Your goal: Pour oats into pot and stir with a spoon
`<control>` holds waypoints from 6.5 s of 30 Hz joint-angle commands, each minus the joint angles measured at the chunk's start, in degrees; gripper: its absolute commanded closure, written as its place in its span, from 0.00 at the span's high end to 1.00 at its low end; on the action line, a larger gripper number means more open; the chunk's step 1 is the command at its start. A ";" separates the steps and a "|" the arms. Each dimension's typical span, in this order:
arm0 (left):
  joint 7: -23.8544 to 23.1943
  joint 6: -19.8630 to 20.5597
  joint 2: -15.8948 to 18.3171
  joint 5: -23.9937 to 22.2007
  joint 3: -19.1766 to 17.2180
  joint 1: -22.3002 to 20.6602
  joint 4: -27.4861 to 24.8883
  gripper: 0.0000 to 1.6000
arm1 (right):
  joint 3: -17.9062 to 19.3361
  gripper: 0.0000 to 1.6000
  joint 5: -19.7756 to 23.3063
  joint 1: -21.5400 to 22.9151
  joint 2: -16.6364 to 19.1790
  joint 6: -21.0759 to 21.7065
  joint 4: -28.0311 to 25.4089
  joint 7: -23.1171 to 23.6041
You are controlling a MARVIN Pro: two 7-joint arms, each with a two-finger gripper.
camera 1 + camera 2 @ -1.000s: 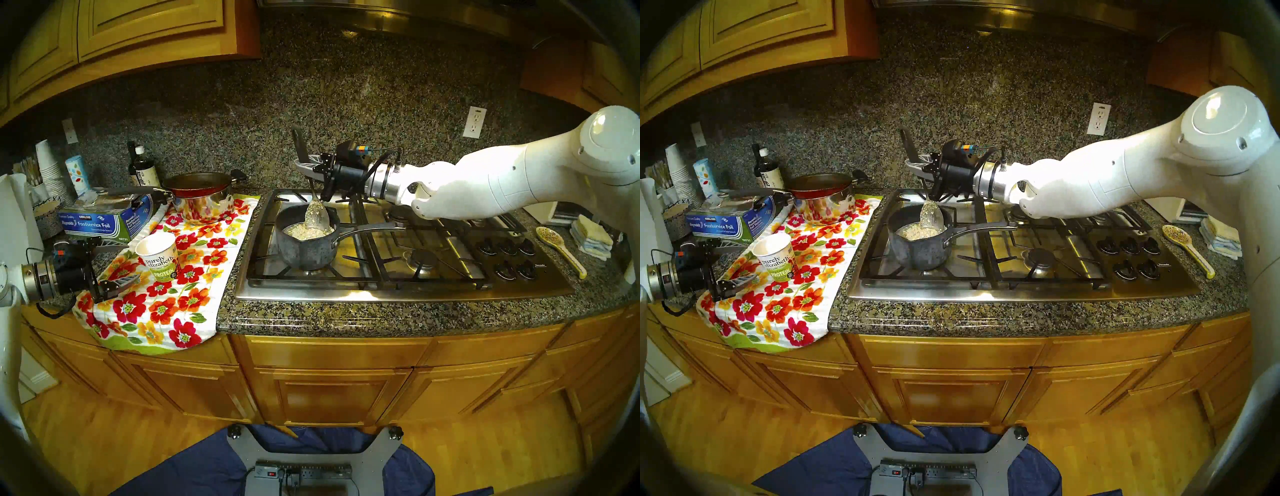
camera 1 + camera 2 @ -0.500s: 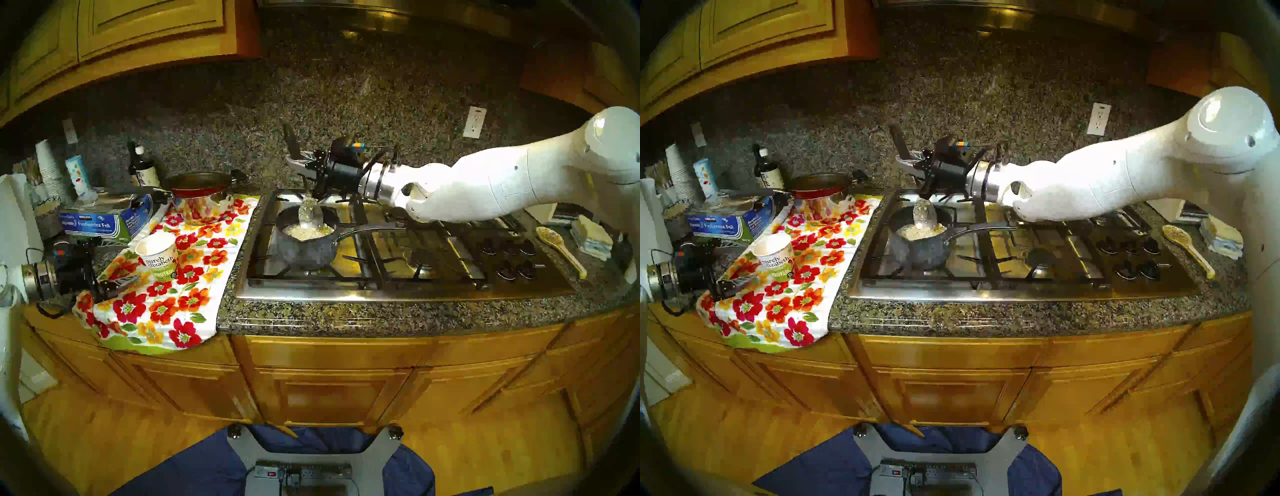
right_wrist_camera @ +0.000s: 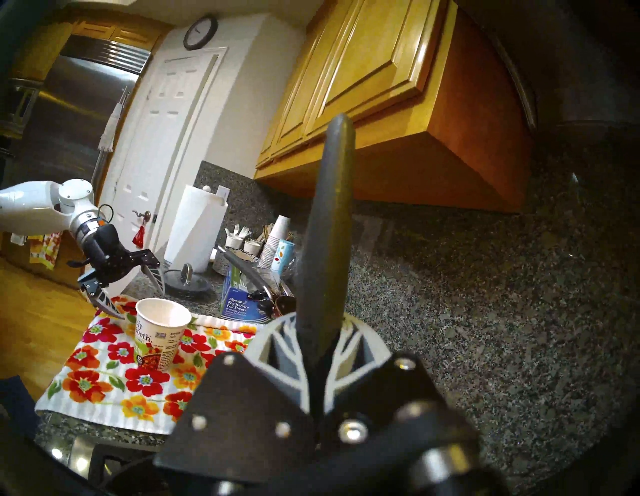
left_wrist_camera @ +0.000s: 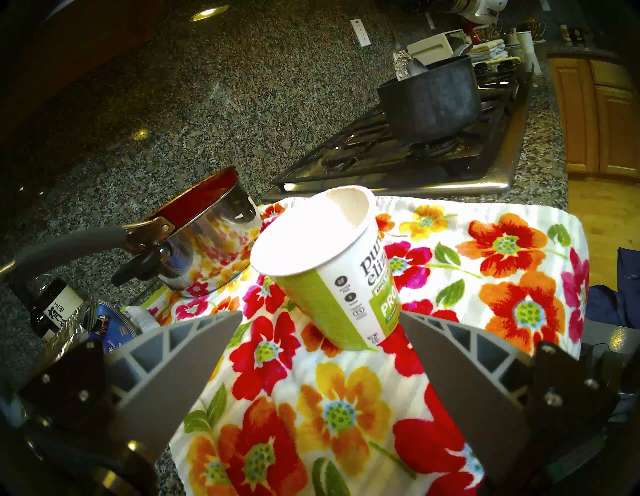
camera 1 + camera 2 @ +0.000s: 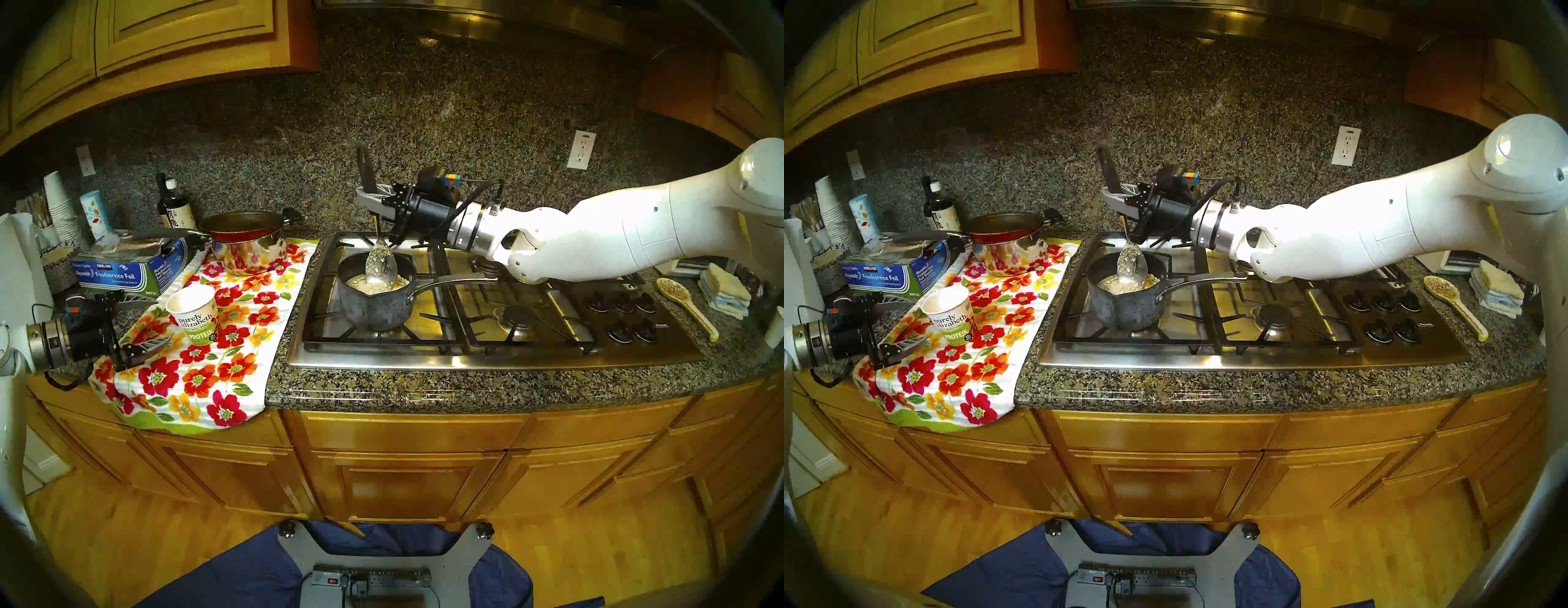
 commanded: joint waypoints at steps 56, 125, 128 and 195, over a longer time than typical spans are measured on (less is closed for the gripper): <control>0.07 0.01 0.80 -0.71 -1.22 -0.92 -0.82 1.00 | 4.03 0.00 3.95 2.23 2.80 2.52 -1.47 5.18; 0.09 0.01 0.80 -0.71 -1.22 -0.91 -0.82 1.00 | -0.04 0.00 7.23 -0.94 4.15 4.19 3.01 10.21; 0.07 0.03 0.80 -0.74 -1.24 -0.90 -0.84 1.00 | -0.99 0.00 7.36 -1.35 3.77 3.86 4.20 9.74; 0.08 0.04 0.80 -0.76 -1.25 -0.89 -0.85 1.00 | 1.73 0.00 10.84 -6.54 -3.50 4.72 16.09 13.07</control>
